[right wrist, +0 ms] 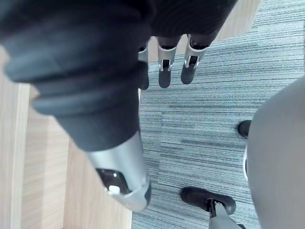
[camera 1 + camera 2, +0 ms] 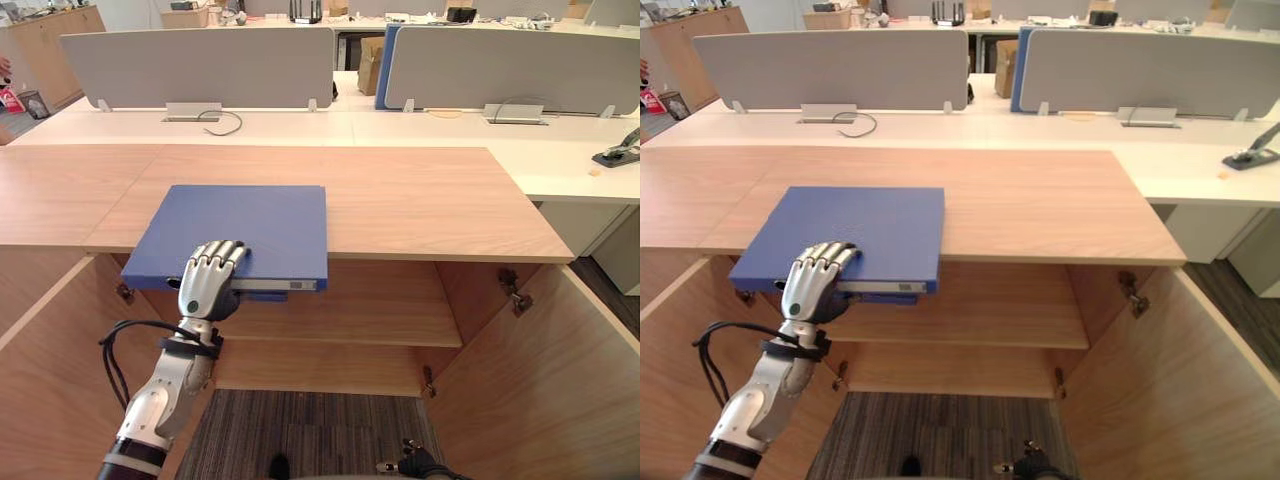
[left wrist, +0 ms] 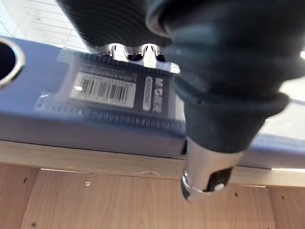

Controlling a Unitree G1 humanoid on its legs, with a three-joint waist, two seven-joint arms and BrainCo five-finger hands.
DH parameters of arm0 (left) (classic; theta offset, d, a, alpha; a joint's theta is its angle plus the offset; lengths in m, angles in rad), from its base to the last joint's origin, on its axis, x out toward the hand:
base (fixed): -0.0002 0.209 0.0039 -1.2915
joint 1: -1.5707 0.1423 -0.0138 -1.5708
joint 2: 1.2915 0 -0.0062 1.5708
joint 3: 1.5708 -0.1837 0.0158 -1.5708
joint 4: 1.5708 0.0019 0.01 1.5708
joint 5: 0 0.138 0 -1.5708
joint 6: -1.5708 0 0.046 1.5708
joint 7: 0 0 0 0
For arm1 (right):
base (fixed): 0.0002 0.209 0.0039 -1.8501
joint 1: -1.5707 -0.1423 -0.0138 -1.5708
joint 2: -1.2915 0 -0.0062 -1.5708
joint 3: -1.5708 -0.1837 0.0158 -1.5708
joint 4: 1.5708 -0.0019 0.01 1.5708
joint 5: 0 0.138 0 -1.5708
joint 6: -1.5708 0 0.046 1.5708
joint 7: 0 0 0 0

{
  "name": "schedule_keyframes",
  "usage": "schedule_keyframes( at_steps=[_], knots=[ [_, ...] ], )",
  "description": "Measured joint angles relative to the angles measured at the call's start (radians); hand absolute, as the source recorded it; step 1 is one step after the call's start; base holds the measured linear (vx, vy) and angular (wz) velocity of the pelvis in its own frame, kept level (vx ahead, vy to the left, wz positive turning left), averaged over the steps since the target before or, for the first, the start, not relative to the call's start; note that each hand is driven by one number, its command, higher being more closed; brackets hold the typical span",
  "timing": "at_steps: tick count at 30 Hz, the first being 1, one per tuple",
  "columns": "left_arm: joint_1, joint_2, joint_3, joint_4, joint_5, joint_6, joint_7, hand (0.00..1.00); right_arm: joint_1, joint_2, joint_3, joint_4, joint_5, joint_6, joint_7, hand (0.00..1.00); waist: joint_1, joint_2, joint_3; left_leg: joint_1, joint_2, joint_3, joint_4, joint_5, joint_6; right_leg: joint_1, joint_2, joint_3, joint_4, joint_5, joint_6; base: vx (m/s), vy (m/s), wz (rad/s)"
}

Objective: Walk over to the cabinet, pick up the folder, carry it to the office cabinet, place the folder inside the office cabinet, then close the office cabinet door

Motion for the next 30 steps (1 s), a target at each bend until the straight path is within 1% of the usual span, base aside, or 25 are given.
schedule_keyframes(
  at_steps=[5, 8, 11, 13, 14, 15, 16, 17, 18, 19, 20, 21, 22, 23, 24, 26, 27, 28, 30],
  knots=[
    [-0.036, 0.000, 0.004, 0.049, 0.020, 0.003, 0.018, 1.00, -0.001, -0.001, 0.000, 0.000, 0.000, 0.000, 0.000, 0.00, -0.001, 0.000, -0.001, 0.004, 0.000, 0.006, 0.000, -0.001, 0.000, 0.000, 0.000, 0.007, 0.001, 0.000, 0.000, -0.01, 0.003, -0.03],
    [-0.040, -0.009, 0.025, 0.072, 0.024, 0.004, 0.023, 1.00, -0.004, -0.003, 0.000, 0.000, 0.000, 0.000, 0.000, 0.00, -0.005, 0.000, -0.002, 0.007, 0.000, 0.012, 0.000, -0.003, 0.000, 0.000, 0.000, 0.015, 0.002, 0.000, 0.000, -0.02, 0.004, -0.07],
    [-0.040, -0.046, 0.056, 0.071, 0.023, 0.013, 0.023, 1.00, -0.004, -0.009, -0.001, 0.000, 0.000, 0.000, 0.000, 0.00, -0.011, 0.000, -0.002, 0.010, -0.001, 0.015, 0.000, -0.005, 0.000, 0.001, -0.003, 0.019, 0.002, 0.000, 0.000, -0.01, 0.002, -0.05],
    [-0.030, -0.089, 0.081, 0.049, 0.017, 0.019, 0.022, 1.00, -0.004, -0.014, -0.004, -0.001, 0.000, 0.001, 0.000, 0.00, -0.015, 0.000, -0.002, 0.010, -0.002, 0.015, 0.000, -0.006, 0.001, 0.001, -0.004, 0.020, 0.002, 0.000, 0.000, 0.00, 0.000, 0.00],
    [-0.005, -0.127, 0.098, 0.005, 0.009, 0.031, 0.015, 1.00, -0.004, -0.015, -0.005, -0.001, 0.000, 0.002, 0.000, 0.00, -0.019, 0.000, -0.002, 0.010, -0.002, 0.015, 0.000, -0.007, 0.002, 0.001, -0.006, 0.020, 0.001, 0.000, 0.000, 0.00, 0.000, 0.00],
    [0.009, -0.142, 0.102, -0.025, -0.004, 0.035, 0.011, 1.00, -0.004, -0.015, -0.007, -0.001, 0.000, 0.002, 0.000, 0.00, -0.020, 0.000, -0.002, 0.010, -0.002, 0.015, 0.000, -0.008, 0.002, 0.001, -0.007, 0.020, 0.001, 0.000, 0.000, 0.00, 0.000, 0.00],
    [0.049, -0.178, 0.118, -0.114, -0.048, 0.035, 0.001, 1.00, -0.003, -0.014, -0.021, -0.002, 0.000, 0.005, 0.000, 0.00, -0.019, 0.001, -0.002, 0.009, -0.003, 0.015, 0.000, -0.009, 0.004, 0.001, -0.008, 0.019, 0.000, 0.000, 0.001, 0.00, 0.000, 0.00],
    [0.066, -0.191, 0.122, -0.152, -0.078, 0.033, -0.005, 1.00, -0.001, -0.013, -0.031, -0.002, 0.001, 0.006, -0.001, 0.00, -0.017, 0.001, -0.002, 0.009, -0.003, 0.014, 0.000, -0.010, 0.005, 0.001, -0.008, 0.019, 0.000, 0.000, 0.001, 0.00, 0.000, 0.00],
    [0.103, -0.219, 0.134, -0.238, -0.173, 0.022, -0.022, 1.00, 0.003, -0.014, -0.034, -0.002, 0.005, 0.007, -0.001, 0.00, -0.018, 0.001, -0.003, 0.008, -0.002, 0.015, 0.001, -0.009, 0.005, 0.000, -0.009, 0.020, 0.001, 0.000, 0.001, 0.00, 0.000, 0.00],
    [0.123, -0.232, 0.140, -0.285, -0.225, 0.014, -0.030, 1.00, 0.004, -0.014, -0.034, -0.003, 0.008, 0.008, -0.001, 0.00, -0.017, 0.001, -0.003, 0.007, -0.002, 0.015, 0.001, -0.009, 0.005, 0.000, -0.008, 0.020, 0.002, 0.001, 0.001, 0.00, 0.000, 0.00],
    [0.155, -0.255, 0.150, -0.368, -0.352, -0.012, -0.044, 1.00, 0.010, -0.014, -0.033, -0.009, 0.040, 0.008, -0.001, 0.00, -0.010, 0.002, -0.003, 0.006, -0.002, 0.014, 0.003, -0.008, 0.005, 0.000, -0.008, 0.020, 0.003, 0.001, 0.001, 0.00, 0.000, 0.00],
    [0.174, -0.265, 0.156, -0.415, -0.429, -0.030, -0.055, 1.00, 0.019, -0.012, -0.031, -0.019, 0.064, 0.009, -0.001, 0.00, -0.006, 0.002, -0.005, 0.005, -0.001, 0.014, 0.005, -0.007, 0.004, 0.000, -0.007, 0.020, 0.004, 0.001, 0.001, 0.00, 0.000, 0.00],
    [0.210, -0.279, 0.169, -0.479, -0.562, -0.061, -0.073, 1.00, 0.036, -0.009, -0.029, -0.048, 0.121, 0.007, -0.001, 0.00, -0.002, 0.003, -0.010, 0.001, 0.000, 0.014, 0.005, -0.005, 0.003, -0.004, -0.005, 0.020, 0.005, 0.001, 0.001, 0.00, 0.000, 0.00],
    [0.249, -0.295, 0.191, -0.525, -0.698, -0.099, -0.089, 1.00, 0.062, -0.004, -0.020, -0.112, 0.183, 0.003, -0.001, 0.00, -0.003, 0.005, -0.014, -0.002, -0.001, 0.012, 0.005, -0.001, 0.004, -0.010, -0.003, 0.019, 0.011, 0.003, 0.000, 0.00, 0.000, 0.00],
    [0.268, -0.302, 0.203, -0.547, -0.766, -0.114, -0.096, 1.00, 0.078, -0.002, -0.015, -0.156, 0.213, 0.000, -0.001, 0.00, -0.004, 0.006, -0.015, -0.002, 0.000, 0.011, 0.005, -0.001, 0.003, -0.011, -0.002, 0.020, 0.014, 0.003, 0.000, -0.03, 0.003, 0.02],
    [0.333, -0.328, 0.254, -0.614, -1.002, -0.164, -0.140, 1.00, 0.146, 0.002, 0.015, -0.372, 0.290, -0.018, 0.001, 0.00, -0.010, 0.006, -0.015, -0.003, 0.004, 0.009, 0.004, 0.002, 0.003, -0.014, 0.002, 0.020, 0.022, 0.003, -0.001, -0.05, 0.001, 0.02],
    [0.350, -0.335, 0.264, -0.629, -1.052, -0.176, -0.152, 1.00, 0.163, 0.003, 0.017, -0.428, 0.301, -0.025, 0.003, 0.00, -0.012, 0.007, -0.015, -0.003, 0.004, 0.008, 0.002, 0.002, 0.003, -0.015, 0.003, 0.020, 0.022, 0.004, -0.002, -0.09, 0.013, 0.02],
    [0.386, -0.352, 0.298, -0.667, -1.156, -0.192, -0.182, 1.00, 0.202, 0.004, 0.016, -0.558, 0.319, -0.046, 0.011, 0.00, -0.017, 0.007, -0.014, -0.005, 0.005, 0.006, 0.000, -0.004, 0.002, -0.017, 0.004, 0.019, 0.021, 0.004, -0.003, -0.09, 0.019, 0.01],
    [0.411, -0.369, 0.342, -0.698, -1.238, -0.209, -0.209, 1.00, 0.232, 0.004, 0.011, -0.664, 0.322, -0.057, 0.019, 0.00, -0.017, 0.010, -0.013, -0.009, 0.005, 0.001, 0.000, -0.010, 0.008, -0.022, 0.004, 0.019, 0.022, 0.004, -0.003, -0.07, 0.020, 0.01]
  ],
)
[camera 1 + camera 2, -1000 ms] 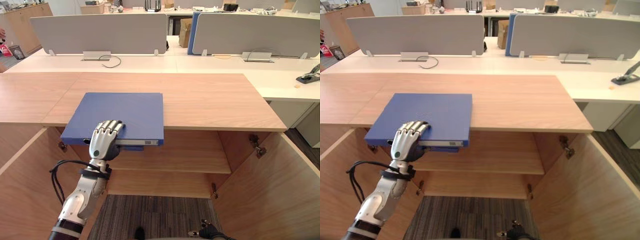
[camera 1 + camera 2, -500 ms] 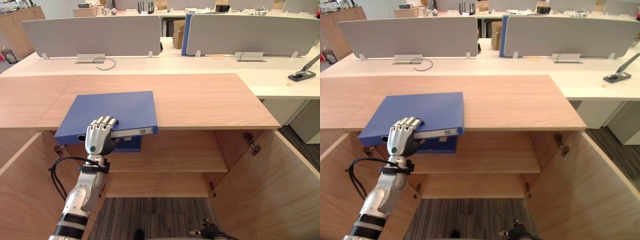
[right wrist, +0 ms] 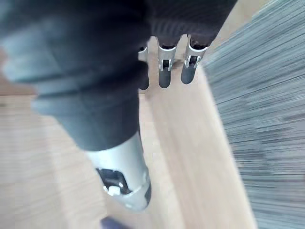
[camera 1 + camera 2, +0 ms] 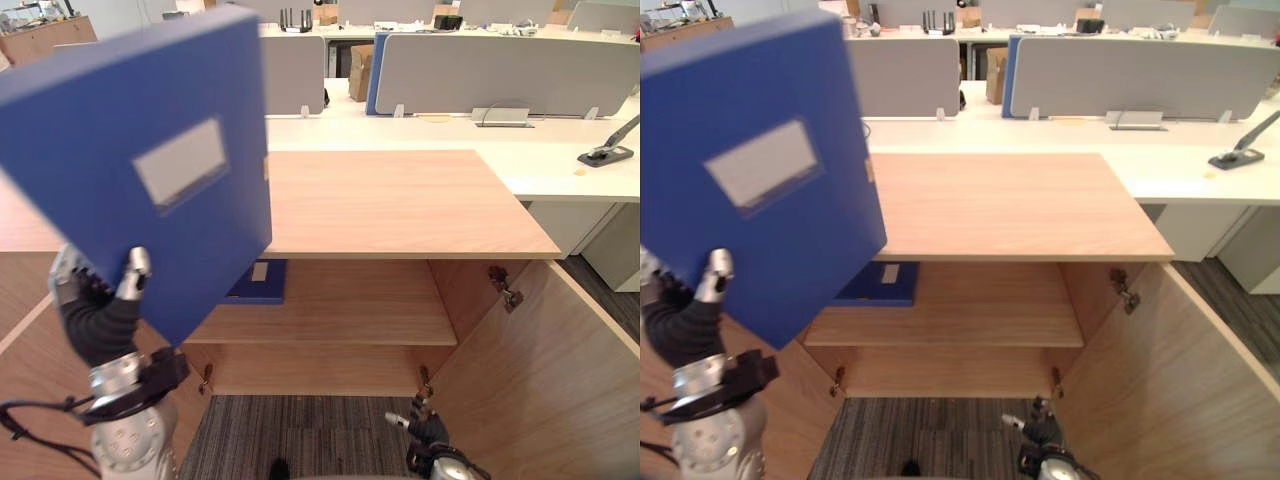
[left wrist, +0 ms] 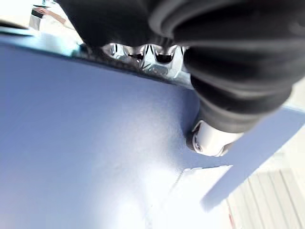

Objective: Walk over to the cabinet, pick up the folder, carry it to the office cabinet, place the folder inside the office cabinet, then close the office cabinet door

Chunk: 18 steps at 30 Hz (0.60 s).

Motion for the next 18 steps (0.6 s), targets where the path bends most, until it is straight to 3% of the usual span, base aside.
schedule_keyframes(
  at_steps=[4, 6, 14, 18],
  knots=[
    [0.014, -0.042, 0.087, -0.054, -0.190, -0.049, -0.067, 1.00, 0.073, 0.012, -0.007, -0.233, 0.046, -0.019, 0.027, 0.00, -0.004, -0.004, -0.005, -0.012, 0.001, -0.005, 0.001, 0.013, -0.003, -0.014, -0.001, 0.000, 0.001, 0.003, 0.002, -0.04, 0.011, 0.00],
    [0.014, -0.056, 0.092, -0.060, -0.232, -0.060, -0.088, 1.00, 0.092, 0.024, -0.010, -0.326, 0.083, -0.022, 0.044, 0.00, -0.008, -0.005, -0.006, -0.012, -0.002, -0.005, 0.001, 0.018, -0.002, -0.014, -0.003, 0.000, 0.001, 0.005, 0.003, 0.00, 0.000, 0.00],
    [0.015, -0.087, 0.094, -0.057, -0.274, -0.054, -0.146, 1.00, 0.045, 0.035, -0.009, -0.642, 0.278, -0.075, 0.114, 0.00, -0.012, -0.008, -0.006, -0.012, -0.002, -0.002, 0.005, 0.019, 0.000, -0.016, -0.001, 0.003, 0.001, 0.005, 0.004, 0.00, 0.000, 0.00],
    [0.011, -0.079, 0.070, -0.038, -0.273, -0.037, -0.182, 1.00, -0.091, -0.047, 0.051, -0.707, 0.352, -0.077, 0.168, 0.00, -0.011, -0.010, -0.006, -0.012, -0.001, -0.001, 0.005, 0.019, 0.000, -0.017, -0.001, 0.005, 0.001, 0.006, 0.005, 0.00, 0.000, 0.00]
  ],
)
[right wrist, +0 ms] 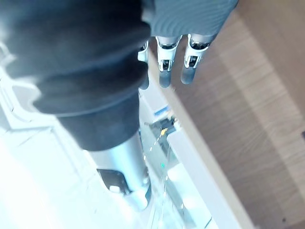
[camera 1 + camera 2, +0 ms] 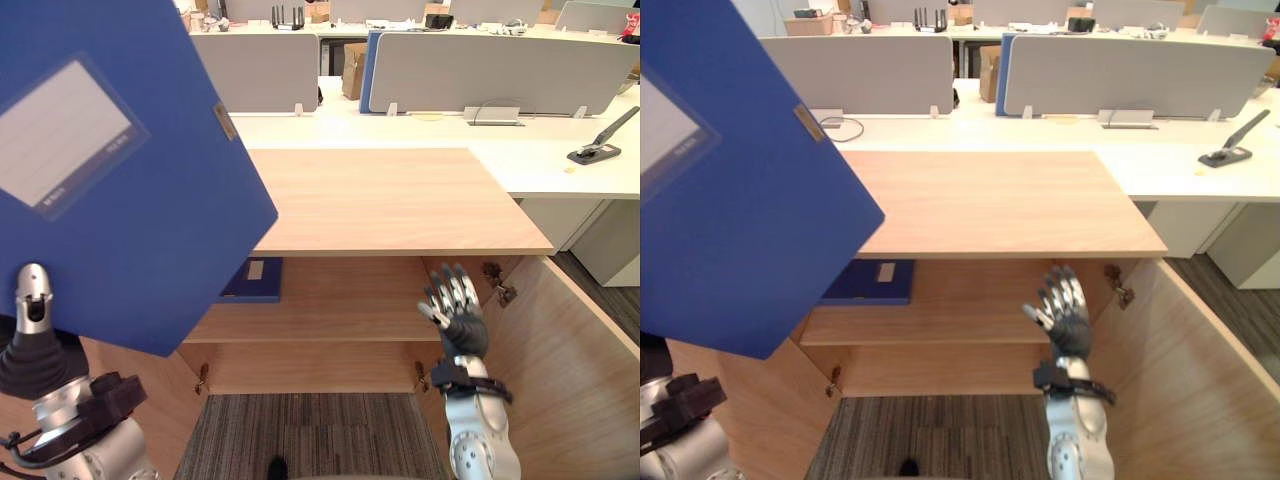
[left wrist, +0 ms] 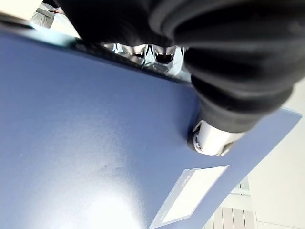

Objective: Walk over to the cabinet, pick up the folder, carry it to the office cabinet, place the folder inside the office cabinet, then close the office cabinet door

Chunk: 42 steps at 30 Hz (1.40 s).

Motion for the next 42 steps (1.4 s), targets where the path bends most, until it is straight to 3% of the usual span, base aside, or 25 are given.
schedule_keyframes(
  at_steps=[5, 9, 13, 18, 28, 33, 37, 42],
  knots=[
    [-0.010, 0.043, -0.104, 0.061, 0.047, 0.038, -0.054, 1.00, -0.217, -0.074, 0.085, -0.034, 0.086, -0.006, 0.076, 0.00, 0.013, -0.006, -0.004, 0.000, -0.001, -0.001, 0.000, 0.001, -0.001, 0.000, 0.000, 0.000, 0.002, 0.000, 0.001, 0.00, 0.000, 0.00],
    [-0.010, 0.081, -0.186, 0.085, 0.055, 0.052, -0.091, 1.00, -0.345, -0.118, 0.116, -0.007, 0.200, -0.012, 0.076, 0.00, 0.031, -0.006, -0.004, 0.000, -0.002, -0.001, 0.000, 0.003, 0.001, -0.001, -0.002, -0.001, 0.010, 0.000, 0.001, 0.00, 0.000, 0.00],
    [-0.014, 0.121, -0.247, 0.085, 0.046, 0.057, -0.107, 1.00, -0.473, -0.173, 0.163, 0.152, 0.316, -0.019, 0.062, 0.00, 0.035, -0.004, -0.005, 0.000, -0.001, -0.004, 0.000, 0.009, 0.002, -0.004, -0.001, -0.002, 0.019, 0.000, 0.001, -0.03, 0.005, 0.01],
    [-0.021, 0.161, -0.289, 0.085, 0.029, 0.057, -0.129, 1.00, -0.568, -0.194, 0.198, 0.250, 0.396, -0.019, 0.051, 0.00, 0.039, -0.002, -0.006, 0.000, 0.000, -0.005, -0.004, 0.015, 0.004, -0.008, -0.001, -0.003, 0.024, 0.000, 0.001, -0.04, 0.008, 0.02],
    [-0.037, 0.208, -0.334, 0.102, 0.016, 0.047, -0.129, 1.00, -0.659, -0.315, 0.351, 0.284, 0.395, -0.005, 0.102, 0.00, 0.046, 0.001, -0.008, -0.003, 0.001, -0.007, -0.004, 0.021, 0.003, -0.014, 0.005, -0.003, 0.031, 0.000, 0.001, -0.01, 0.002, 0.00],
    [-0.038, 0.243, -0.342, 0.102, 0.023, 0.025, -0.128, 1.00, -0.693, -0.407, 0.423, 0.262, 0.393, 0.010, 0.167, 0.00, 0.049, 0.000, -0.029, -0.018, 0.004, -0.009, -0.003, 0.025, 0.001, -0.030, 0.009, -0.003, 0.033, 0.001, 0.000, 0.00, 0.000, 0.00],
    [-0.038, 0.255, -0.366, 0.102, 0.023, -0.004, -0.128, 1.00, -0.694, -0.465, 0.433, 0.203, 0.390, 0.010, 0.194, 0.00, 0.053, 0.003, -0.033, -0.018, 0.006, -0.010, -0.004, 0.028, -0.001, -0.031, 0.009, -0.004, 0.037, 0.001, 0.000, -0.02, 0.002, 0.00],
    [-0.038, 0.266, -0.366, 0.102, 0.023, -0.008, -0.128, 1.00, -0.694, -0.479, 0.440, 0.191, 0.370, 0.010, 0.194, 0.00, 0.051, 0.012, -0.038, -0.019, 0.012, -0.011, -0.005, 0.030, -0.003, -0.033, 0.010, -0.004, 0.041, 0.002, -0.002, -0.03, 0.005, 0.00]
  ],
)
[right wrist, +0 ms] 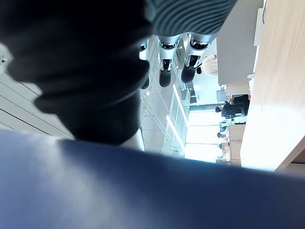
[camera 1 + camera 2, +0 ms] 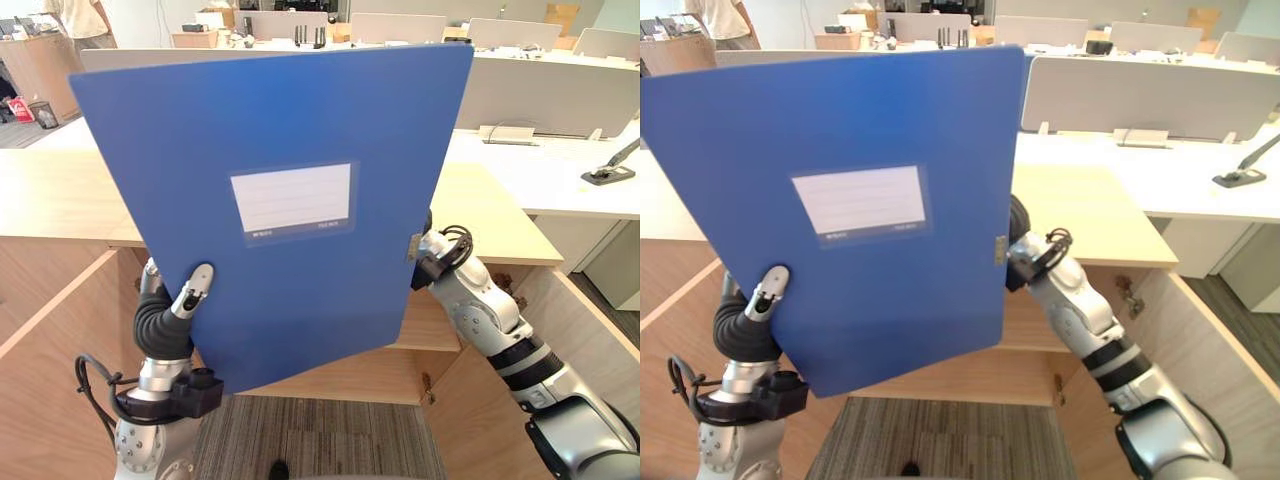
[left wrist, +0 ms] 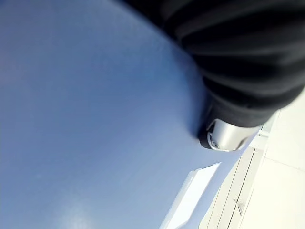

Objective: Walk over to the cabinet, pick up the folder, carry it to the office cabinet, place the folder inside the office cabinet, then close the office cabinet door

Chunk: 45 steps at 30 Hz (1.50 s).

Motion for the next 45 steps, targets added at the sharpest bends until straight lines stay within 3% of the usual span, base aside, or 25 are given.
schedule_keyframes(
  at_steps=[7, 12, 19, 30, 36, 45],
  knots=[
    [0.002, 0.008, -0.013, 0.000, 0.042, 0.012, -0.001, 1.00, 0.088, 0.043, -0.091, -0.020, -0.055, 0.002, -0.009, 0.00, -0.002, 0.003, -0.001, -0.004, -0.001, -0.001, 0.000, 0.002, 0.002, -0.003, -0.001, -0.001, 0.000, 0.000, 0.000, 0.00, 0.000, 0.00],
    [0.003, 0.005, -0.005, 0.043, 0.099, 0.030, -0.011, 1.00, 0.158, 0.106, -0.174, 0.024, -0.110, 0.007, -0.062, 0.00, -0.008, 0.009, -0.003, -0.004, -0.001, -0.001, 0.000, 0.003, 0.003, -0.003, -0.001, -0.001, 0.000, 0.000, 0.000, 0.00, 0.000, 0.00],
    [0.003, -0.038, 0.107, 0.058, 0.113, 0.039, 0.013, 1.00, 0.177, 0.156, -0.272, 0.090, -0.181, 0.006, -0.139, 0.00, -0.012, 0.011, -0.002, -0.004, -0.001, -0.002, 0.000, 0.003, 0.003, -0.003, -0.001, -0.002, 0.001, 0.000, 0.000, 0.00, 0.000, 0.00],
    [0.003, -0.076, 0.177, 0.058, 0.134, 0.040, 0.049, 1.00, 0.176, 0.232, -0.386, 0.116, -0.311, 0.004, -0.242, 0.00, -0.011, 0.011, 0.004, -0.004, -0.001, -0.002, 0.000, 0.003, 0.003, -0.003, -0.001, -0.003, 0.001, 0.000, 0.000, 0.00, 0.000, 0.00],
    [0.003, -0.103, 0.198, 0.058, 0.136, 0.043, 0.050, 1.00, 0.176, 0.244, -0.384, 0.120, -0.311, 0.005, -0.222, 0.00, -0.012, 0.011, 0.015, -0.004, -0.001, -0.003, 0.000, 0.003, 0.003, -0.002, -0.001, -0.003, 0.000, 0.000, 0.000, 0.00, 0.000, 0.00],
    [-0.003, -0.110, 0.187, 0.058, 0.147, 0.044, 0.043, 1.00, 0.170, 0.251, -0.274, 0.014, -0.265, 0.007, -0.102, 0.00, -0.013, 0.008, 0.028, -0.006, -0.001, -0.002, 0.000, 0.003, 0.003, -0.003, -0.001, -0.003, -0.004, 0.000, 0.000, 0.00, 0.000, 0.00]
  ],
)
